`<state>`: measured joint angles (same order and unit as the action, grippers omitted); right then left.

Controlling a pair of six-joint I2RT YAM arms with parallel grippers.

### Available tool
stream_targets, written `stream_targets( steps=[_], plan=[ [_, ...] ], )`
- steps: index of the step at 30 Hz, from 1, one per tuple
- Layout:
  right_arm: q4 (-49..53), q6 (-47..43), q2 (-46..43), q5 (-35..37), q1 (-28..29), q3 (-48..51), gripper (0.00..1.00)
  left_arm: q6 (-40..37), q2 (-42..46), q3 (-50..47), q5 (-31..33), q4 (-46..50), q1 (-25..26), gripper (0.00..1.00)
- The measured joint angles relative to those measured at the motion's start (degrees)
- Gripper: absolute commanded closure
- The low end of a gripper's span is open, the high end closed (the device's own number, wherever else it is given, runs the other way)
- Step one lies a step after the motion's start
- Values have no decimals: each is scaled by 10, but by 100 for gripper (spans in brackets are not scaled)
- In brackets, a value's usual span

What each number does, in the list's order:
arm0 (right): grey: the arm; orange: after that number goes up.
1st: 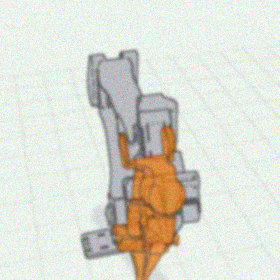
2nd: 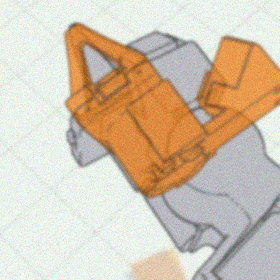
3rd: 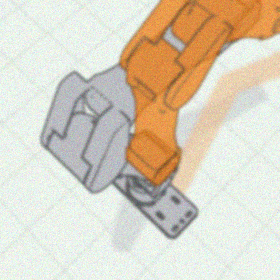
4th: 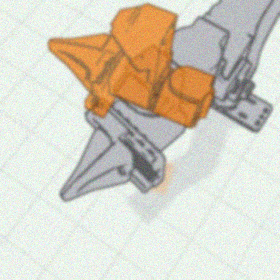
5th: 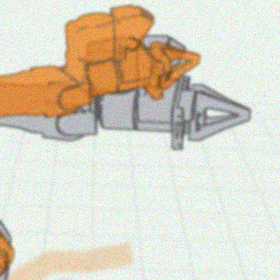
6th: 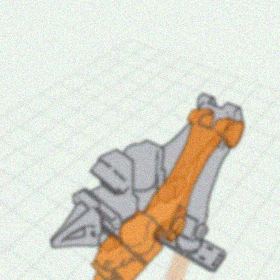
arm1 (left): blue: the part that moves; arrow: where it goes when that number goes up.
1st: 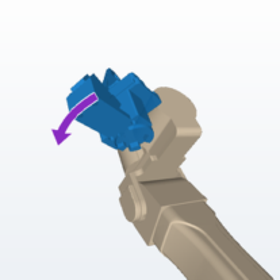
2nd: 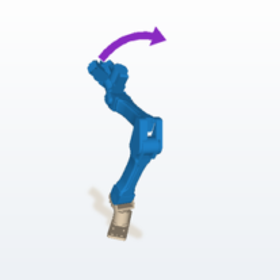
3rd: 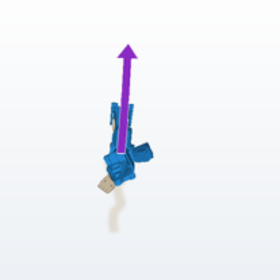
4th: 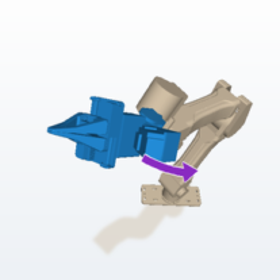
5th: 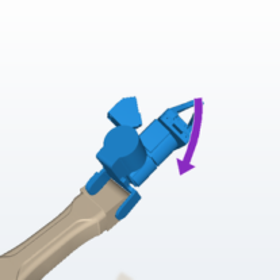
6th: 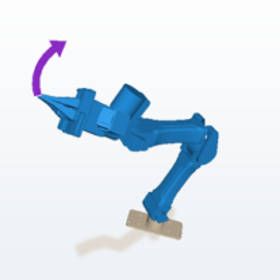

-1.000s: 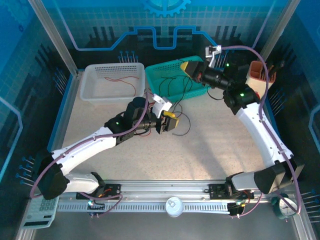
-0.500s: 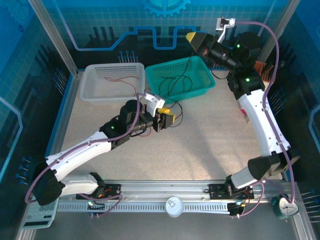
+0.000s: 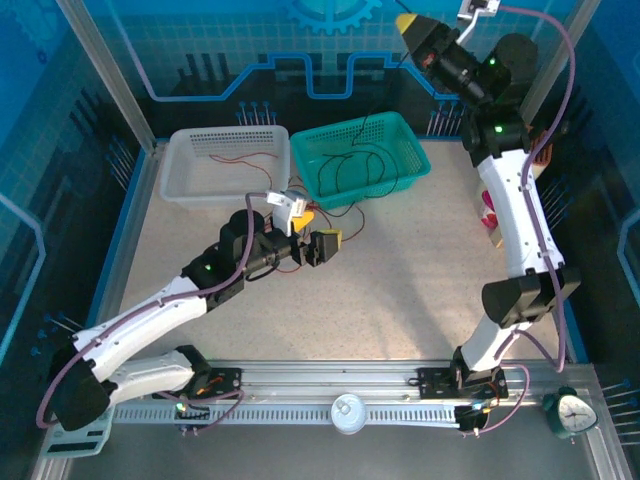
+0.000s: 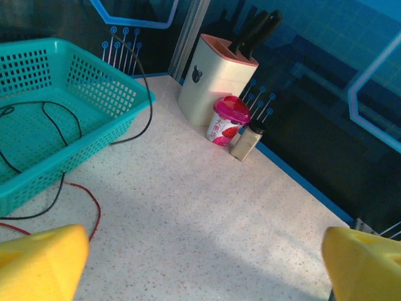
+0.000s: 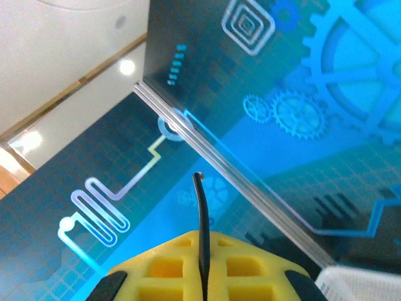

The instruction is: Untangle the cables

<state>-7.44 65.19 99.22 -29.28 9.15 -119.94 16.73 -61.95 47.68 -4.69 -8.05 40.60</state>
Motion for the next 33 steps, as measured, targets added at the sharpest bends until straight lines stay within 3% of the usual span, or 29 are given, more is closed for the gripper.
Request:
stream_targets(
  steps=[7, 15, 21, 26, 33],
  plan=[
    [-70, 23, 100, 4, -30, -66, 100, 10, 6, -2, 7, 0, 0, 1],
    [-32, 17, 222, 4, -30, -214, 100, 14, 6, -2, 9, 0, 0, 1],
    [-27, 17, 256, 8, -32, -268, 100, 14, 5, -2, 9, 0, 0, 1],
    [-43, 12, 263, 5, -31, -233, 100, 16, 3, -2, 8, -1, 0, 1],
    [-63, -52, 261, -10, -13, -42, 100, 29, -3, -2, 8, -5, 0, 1]
  ],
)
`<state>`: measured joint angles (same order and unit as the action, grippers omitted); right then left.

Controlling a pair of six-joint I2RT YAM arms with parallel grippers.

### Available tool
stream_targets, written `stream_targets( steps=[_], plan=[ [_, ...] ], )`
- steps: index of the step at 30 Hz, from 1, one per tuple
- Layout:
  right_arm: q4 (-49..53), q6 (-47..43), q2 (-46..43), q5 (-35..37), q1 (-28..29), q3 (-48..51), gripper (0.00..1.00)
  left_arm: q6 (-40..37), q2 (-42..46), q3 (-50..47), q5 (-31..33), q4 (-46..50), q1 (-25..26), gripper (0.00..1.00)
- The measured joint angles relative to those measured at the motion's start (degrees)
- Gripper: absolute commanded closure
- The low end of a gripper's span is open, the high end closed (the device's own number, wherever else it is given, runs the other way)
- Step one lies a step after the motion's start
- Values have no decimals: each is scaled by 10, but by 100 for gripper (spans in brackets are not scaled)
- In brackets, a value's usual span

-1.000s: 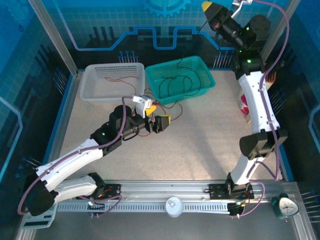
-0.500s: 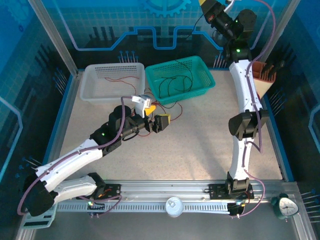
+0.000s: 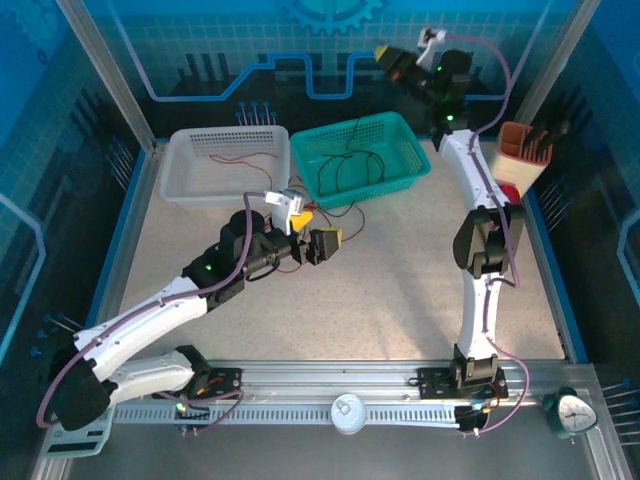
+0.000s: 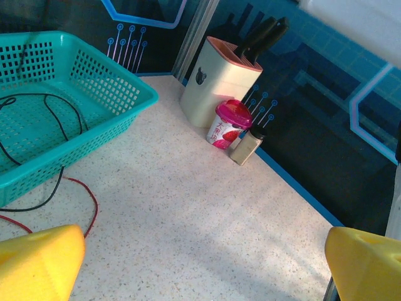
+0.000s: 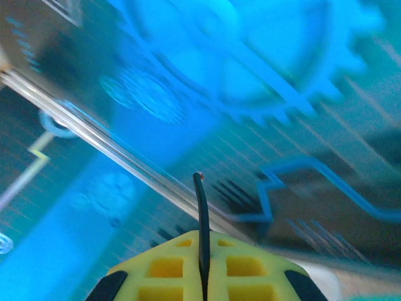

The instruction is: Untangle the cables

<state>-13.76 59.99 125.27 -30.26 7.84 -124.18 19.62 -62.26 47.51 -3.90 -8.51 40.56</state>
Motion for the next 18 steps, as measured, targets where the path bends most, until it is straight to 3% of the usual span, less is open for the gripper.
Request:
stream_targets(
  steps=[8, 18],
  plan=[
    [-26, -37, 0, -8, 29, 198, 100, 0, 0, -1, 1, -2, 0, 1],
    [53, -138, -1, 28, 70, 228, 100, 11, 14, -14, 16, -10, -1, 1]
  ],
)
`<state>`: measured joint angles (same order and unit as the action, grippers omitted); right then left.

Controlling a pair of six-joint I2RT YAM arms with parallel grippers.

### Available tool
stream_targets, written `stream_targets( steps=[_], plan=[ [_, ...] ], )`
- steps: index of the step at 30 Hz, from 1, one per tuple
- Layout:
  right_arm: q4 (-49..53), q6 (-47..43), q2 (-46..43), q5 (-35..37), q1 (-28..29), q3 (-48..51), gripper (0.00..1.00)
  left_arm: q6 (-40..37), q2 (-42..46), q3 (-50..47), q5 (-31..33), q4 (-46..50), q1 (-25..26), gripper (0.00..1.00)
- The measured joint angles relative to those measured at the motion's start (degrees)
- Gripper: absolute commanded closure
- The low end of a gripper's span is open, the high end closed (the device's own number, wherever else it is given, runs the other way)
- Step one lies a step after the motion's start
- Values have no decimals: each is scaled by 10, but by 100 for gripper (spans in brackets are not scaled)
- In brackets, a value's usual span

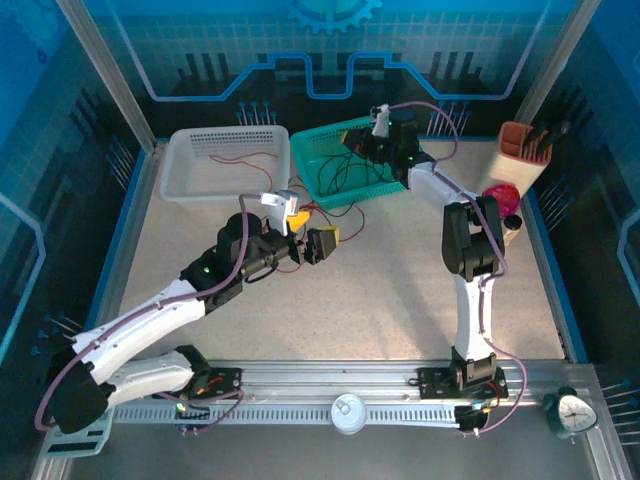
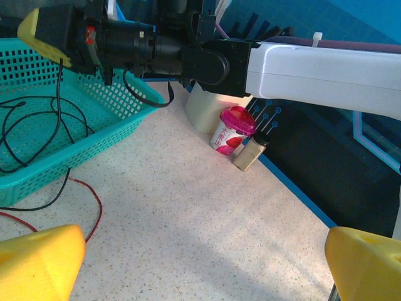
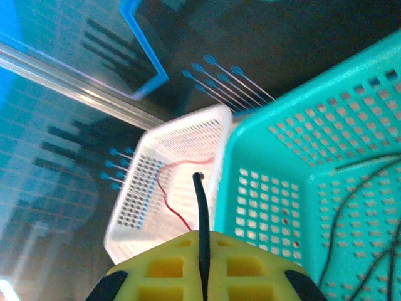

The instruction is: Untangle the cables

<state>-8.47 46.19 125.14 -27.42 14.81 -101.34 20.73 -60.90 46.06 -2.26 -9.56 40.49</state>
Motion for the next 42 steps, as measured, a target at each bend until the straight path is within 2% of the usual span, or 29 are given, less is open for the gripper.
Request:
stream_targets(
  steps=[6, 17, 23, 24, 28, 29, 32, 42],
  plan=[
    [131, -74, 9, 46, 9, -42, 100, 3, 7, -2, 6, 0, -1, 1],
    [344, -163, 113, 128, 1, -266, 100, 3, 14, -2, 6, 0, -2, 1],
    [408, -179, 150, 150, -23, -290, 98, 3, 20, -2, 6, 2, -2, 1],
    [415, -180, 151, 152, -28, -290, 95, 3, 21, -2, 6, 2, -2, 1],
    [435, -183, 153, 162, -49, -295, 58, 3, 24, -2, 6, 2, -2, 1],
    [438, -186, 153, 165, -53, -297, 54, 3, 25, -2, 6, 2, -2, 1],
    [449, -193, 153, 175, -62, -304, 48, 4, 25, -2, 6, 2, -2, 1],
    [525, -208, 153, 238, -78, -315, 44, 4, 25, -2, 6, 2, -2, 1]
  ],
)
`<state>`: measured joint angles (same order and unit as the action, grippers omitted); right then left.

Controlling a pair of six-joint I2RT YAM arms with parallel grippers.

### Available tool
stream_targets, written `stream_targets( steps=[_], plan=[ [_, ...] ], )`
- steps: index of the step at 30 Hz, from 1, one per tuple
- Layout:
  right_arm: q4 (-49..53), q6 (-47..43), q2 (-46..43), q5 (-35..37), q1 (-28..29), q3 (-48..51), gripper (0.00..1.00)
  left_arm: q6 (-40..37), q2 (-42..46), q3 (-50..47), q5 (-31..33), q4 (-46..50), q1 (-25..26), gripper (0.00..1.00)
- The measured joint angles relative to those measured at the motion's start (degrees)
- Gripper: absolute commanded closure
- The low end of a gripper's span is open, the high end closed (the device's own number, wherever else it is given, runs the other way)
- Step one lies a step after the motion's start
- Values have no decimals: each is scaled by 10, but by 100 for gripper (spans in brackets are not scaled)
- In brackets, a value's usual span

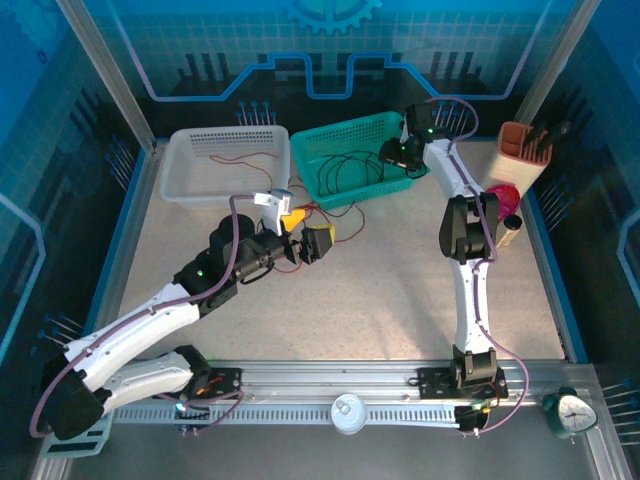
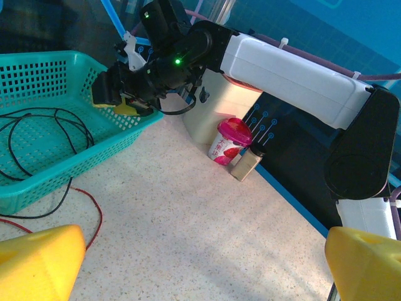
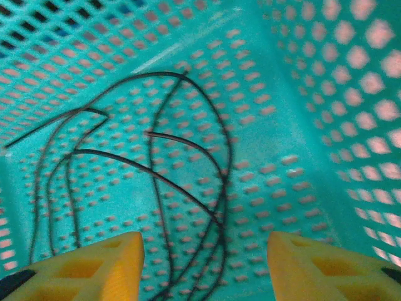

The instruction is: Untangle the cables

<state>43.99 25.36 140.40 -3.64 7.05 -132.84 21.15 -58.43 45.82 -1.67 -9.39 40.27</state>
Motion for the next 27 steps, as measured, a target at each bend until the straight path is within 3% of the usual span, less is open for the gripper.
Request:
stream_targets(
  steps=[8, 14, 21, 24, 27],
  plan=[
    [78, -1, 0, 91, -20, -39, 44, 12, 1, 0, 0, -4, 0, 1],
    [77, 10, -48, 125, -47, 40, 44, 14, 8, 0, 0, -4, 0, 1],
    [107, 27, -63, 168, -72, 54, 44, 15, 9, -2, 0, -18, 0, 1],
    [109, 31, -74, 175, -72, 65, 45, 15, 9, -3, 0, -18, 0, 1],
    [80, 29, -100, 134, -72, 102, 48, 15, 9, -3, 0, -17, 0, 1]
  ],
)
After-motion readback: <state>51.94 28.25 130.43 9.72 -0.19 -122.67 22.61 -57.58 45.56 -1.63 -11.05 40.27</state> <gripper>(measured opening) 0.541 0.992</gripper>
